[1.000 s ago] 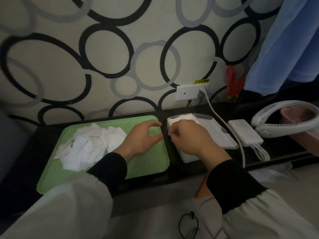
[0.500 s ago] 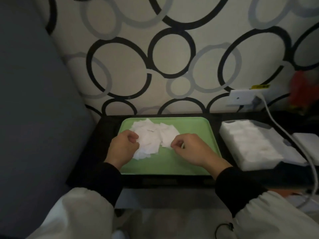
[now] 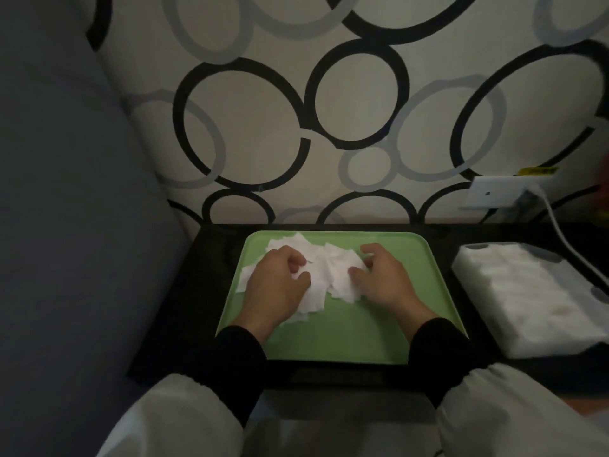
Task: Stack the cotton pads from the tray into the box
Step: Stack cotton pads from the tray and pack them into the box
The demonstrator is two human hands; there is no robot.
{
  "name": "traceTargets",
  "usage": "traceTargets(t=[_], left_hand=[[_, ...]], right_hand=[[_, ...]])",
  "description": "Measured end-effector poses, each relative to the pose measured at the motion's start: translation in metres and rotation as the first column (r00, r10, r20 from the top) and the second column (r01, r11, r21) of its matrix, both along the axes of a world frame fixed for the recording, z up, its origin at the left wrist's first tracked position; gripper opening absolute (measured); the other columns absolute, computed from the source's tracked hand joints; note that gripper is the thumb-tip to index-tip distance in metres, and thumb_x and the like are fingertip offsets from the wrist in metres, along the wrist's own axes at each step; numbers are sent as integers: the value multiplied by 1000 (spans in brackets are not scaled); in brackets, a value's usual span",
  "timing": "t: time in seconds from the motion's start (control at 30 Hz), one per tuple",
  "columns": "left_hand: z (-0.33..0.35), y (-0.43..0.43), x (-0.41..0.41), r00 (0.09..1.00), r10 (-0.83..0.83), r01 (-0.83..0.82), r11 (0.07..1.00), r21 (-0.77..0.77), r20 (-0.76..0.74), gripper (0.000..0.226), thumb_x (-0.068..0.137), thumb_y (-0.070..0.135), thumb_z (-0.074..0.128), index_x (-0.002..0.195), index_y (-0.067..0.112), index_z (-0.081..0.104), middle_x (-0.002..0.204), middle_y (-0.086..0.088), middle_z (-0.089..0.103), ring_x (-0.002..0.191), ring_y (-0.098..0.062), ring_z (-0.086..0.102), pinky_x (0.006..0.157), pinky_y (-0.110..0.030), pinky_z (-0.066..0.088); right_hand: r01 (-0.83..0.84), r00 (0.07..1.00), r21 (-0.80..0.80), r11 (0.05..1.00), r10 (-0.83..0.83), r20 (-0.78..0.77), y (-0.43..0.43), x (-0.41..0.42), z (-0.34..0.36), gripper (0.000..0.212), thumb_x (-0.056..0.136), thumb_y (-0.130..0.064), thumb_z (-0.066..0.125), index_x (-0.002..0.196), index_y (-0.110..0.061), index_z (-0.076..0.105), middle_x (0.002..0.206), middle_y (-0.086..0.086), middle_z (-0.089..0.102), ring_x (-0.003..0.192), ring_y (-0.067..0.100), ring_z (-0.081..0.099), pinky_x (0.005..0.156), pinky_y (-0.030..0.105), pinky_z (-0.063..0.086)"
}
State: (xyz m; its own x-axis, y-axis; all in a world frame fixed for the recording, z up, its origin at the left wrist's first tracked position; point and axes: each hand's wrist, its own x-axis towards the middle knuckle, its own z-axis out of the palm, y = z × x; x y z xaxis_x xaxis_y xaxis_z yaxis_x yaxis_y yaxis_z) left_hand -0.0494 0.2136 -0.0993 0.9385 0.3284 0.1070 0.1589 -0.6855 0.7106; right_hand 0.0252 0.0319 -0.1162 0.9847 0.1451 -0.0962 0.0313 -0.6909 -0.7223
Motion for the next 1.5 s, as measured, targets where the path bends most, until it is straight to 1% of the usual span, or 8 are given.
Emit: traceTargets(t=[0.27, 0.47, 0.6, 0.7, 0.93, 1.13, 1.3, 1.5], left_hand=[[3, -11, 5, 998, 1, 0, 1000, -24, 55, 19, 86, 20, 70, 100, 29, 61, 96, 14, 57, 87, -8, 54, 78, -25, 47], [6, -24, 4, 992, -24, 43, 987, -153, 124, 34, 84, 28, 76, 115, 27, 60, 110, 12, 58, 99, -6, 55, 84, -22, 44], [16, -41, -1, 987, -146, 155, 755, -637, 67, 46, 85, 27, 78, 126, 20, 59, 117, 5, 70, 102, -11, 68, 82, -24, 56], [19, -51, -1, 982, -163, 175, 624, -762, 91, 28, 90, 14, 72, 118, 13, 66, 107, -3, 76, 94, -18, 74, 72, -27, 59], [16, -53, 5, 997, -68, 64, 574, -816, 31, 16, 89, 9, 71, 105, 7, 70, 96, -8, 77, 78, -15, 73, 61, -21, 55], [17, -47, 3, 997, -68, 68, 651, -756, 31, 9, 95, 13, 65, 102, 11, 71, 91, -5, 77, 73, -11, 71, 63, -23, 58], [19, -41, -1, 974, -221, 202, 724, -660, 55, 13, 96, 15, 64, 105, 21, 70, 91, -4, 77, 80, -16, 74, 64, -28, 59], [20, -43, -4, 930, -365, 318, 738, -595, 44, 32, 92, -2, 57, 111, 18, 73, 98, -12, 75, 84, -24, 72, 63, -35, 58]], right_hand=[[-18, 1000, 62, 998, 19, -18, -2, 1, 7, 12, 84, -11, 61, 90, -10, 71, 85, 7, 71, 81, 27, 68, 75, 42, 58], [-23, 994, 437, 899, 66, -85, -13, -12, 40, 17, 90, -8, 61, 97, -16, 75, 93, 2, 75, 90, 22, 70, 81, 39, 54], [-12, 972, 656, 755, 164, -171, -20, -23, 54, 21, 92, -4, 59, 103, -13, 73, 99, 7, 76, 94, 27, 71, 82, 42, 57], [7, 958, 715, 699, 201, -205, -25, -24, 54, 21, 93, -3, 58, 111, -5, 70, 104, 14, 74, 97, 34, 70, 84, 45, 58], [28, 979, 715, 698, 125, -161, -35, -17, 49, 16, 94, -7, 63, 107, -3, 69, 99, 14, 75, 90, 32, 72, 76, 40, 60], [83, 996, 676, 732, -89, -25, -39, -10, 54, 9, 96, -13, 62, 93, -14, 70, 89, 5, 73, 81, 20, 66, 66, 31, 54], [-280, 944, 552, 785, 331, 9, -55, -12, 67, 9, 89, -6, 67, 93, -8, 75, 88, 17, 74, 72, 18, 60, 64, 27, 47], [-434, 897, 282, 856, 438, 51, -53, -11, 61, 2, 82, -12, 78, 83, -13, 77, 83, 4, 72, 73, 17, 60, 70, 26, 48]])
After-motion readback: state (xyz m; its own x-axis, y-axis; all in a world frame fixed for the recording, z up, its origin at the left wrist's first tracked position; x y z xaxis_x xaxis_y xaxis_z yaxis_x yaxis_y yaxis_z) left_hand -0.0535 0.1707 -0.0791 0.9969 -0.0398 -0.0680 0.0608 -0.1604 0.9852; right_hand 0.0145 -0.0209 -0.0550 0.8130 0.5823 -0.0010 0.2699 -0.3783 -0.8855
